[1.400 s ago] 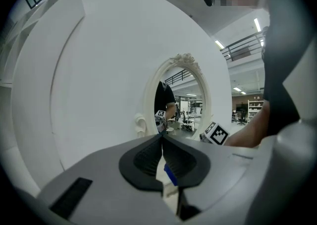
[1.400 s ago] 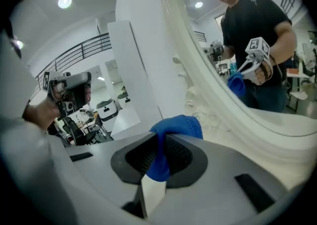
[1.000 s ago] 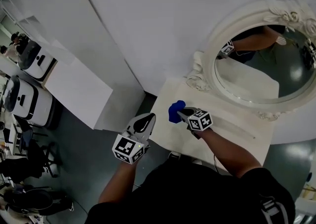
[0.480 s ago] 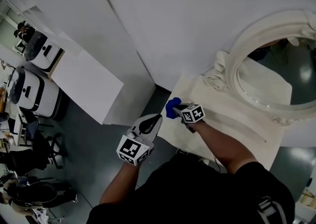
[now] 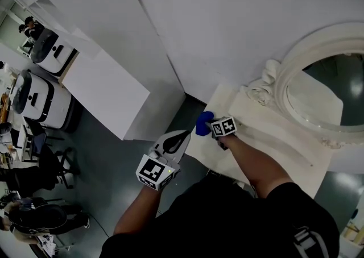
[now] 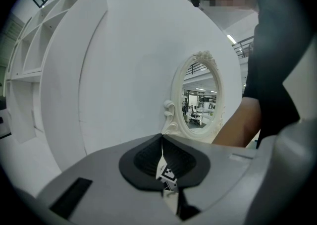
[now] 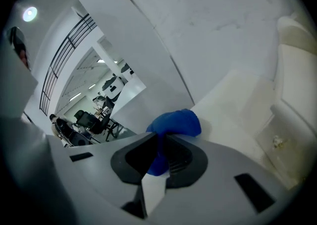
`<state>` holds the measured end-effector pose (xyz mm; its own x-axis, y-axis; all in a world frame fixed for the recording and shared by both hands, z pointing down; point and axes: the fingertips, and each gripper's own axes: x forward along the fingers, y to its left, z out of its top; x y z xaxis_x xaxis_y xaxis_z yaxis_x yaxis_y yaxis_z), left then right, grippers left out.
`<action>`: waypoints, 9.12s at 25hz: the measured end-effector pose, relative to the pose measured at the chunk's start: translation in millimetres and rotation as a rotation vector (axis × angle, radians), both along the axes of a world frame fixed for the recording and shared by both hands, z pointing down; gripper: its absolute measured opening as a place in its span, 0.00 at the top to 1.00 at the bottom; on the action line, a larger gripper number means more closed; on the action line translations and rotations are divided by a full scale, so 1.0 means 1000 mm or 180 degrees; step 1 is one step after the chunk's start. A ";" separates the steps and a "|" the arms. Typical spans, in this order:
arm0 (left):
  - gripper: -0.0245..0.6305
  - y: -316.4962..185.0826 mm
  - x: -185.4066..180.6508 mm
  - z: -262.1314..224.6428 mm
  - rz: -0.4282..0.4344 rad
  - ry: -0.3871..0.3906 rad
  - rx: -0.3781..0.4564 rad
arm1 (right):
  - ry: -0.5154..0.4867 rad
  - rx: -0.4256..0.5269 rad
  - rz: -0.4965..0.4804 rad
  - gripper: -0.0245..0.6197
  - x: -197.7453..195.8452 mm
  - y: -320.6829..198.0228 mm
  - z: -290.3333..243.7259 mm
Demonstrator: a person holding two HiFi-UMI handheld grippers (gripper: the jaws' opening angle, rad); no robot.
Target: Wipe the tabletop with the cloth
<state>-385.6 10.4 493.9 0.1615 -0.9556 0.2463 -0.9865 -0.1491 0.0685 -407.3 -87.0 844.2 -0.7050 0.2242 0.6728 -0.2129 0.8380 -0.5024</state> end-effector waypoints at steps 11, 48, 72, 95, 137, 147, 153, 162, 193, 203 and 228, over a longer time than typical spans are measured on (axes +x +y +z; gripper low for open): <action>0.94 -0.014 0.019 0.007 0.0284 0.0048 -0.0059 | 0.0312 -0.0032 0.0254 0.91 0.057 -0.012 0.028; 0.94 -0.145 0.316 -0.020 0.1792 0.0043 0.0000 | 0.1161 0.0365 0.1293 0.91 0.491 -0.100 0.031; 0.94 -0.166 0.467 -0.018 0.2485 0.0002 -0.0057 | 0.1817 0.0527 0.2566 0.92 0.818 -0.112 0.025; 0.94 -0.145 0.424 -0.022 0.2158 0.0008 -0.0031 | 0.1478 0.0648 0.2308 0.93 0.720 -0.118 -0.002; 0.94 0.039 0.081 0.004 0.0093 0.0070 -0.0137 | 0.0170 -0.0367 -0.0179 0.93 0.042 0.092 -0.009; 0.94 0.030 0.065 0.010 0.0121 0.0109 -0.0159 | 0.0617 -0.0288 -0.0167 0.93 0.084 0.083 0.030; 0.94 -0.002 0.091 0.006 0.0407 0.0083 -0.0125 | 0.0742 -0.0319 -0.0165 0.93 0.136 0.077 0.038; 0.94 -0.040 0.161 0.001 0.0914 0.0126 -0.0117 | 0.0835 -0.0210 0.0021 0.93 0.230 0.062 0.040; 0.94 -0.110 0.440 -0.007 0.2642 0.0158 -0.0118 | 0.1135 -0.0201 0.2217 0.93 0.667 0.020 0.035; 0.94 -0.122 0.492 -0.003 0.2857 0.0176 -0.0158 | 0.1434 -0.0083 0.2508 0.93 0.784 0.017 0.034; 0.94 -0.127 0.477 0.000 0.2658 0.0252 -0.0154 | 0.0557 -0.0024 0.2886 0.94 0.788 -0.044 -0.042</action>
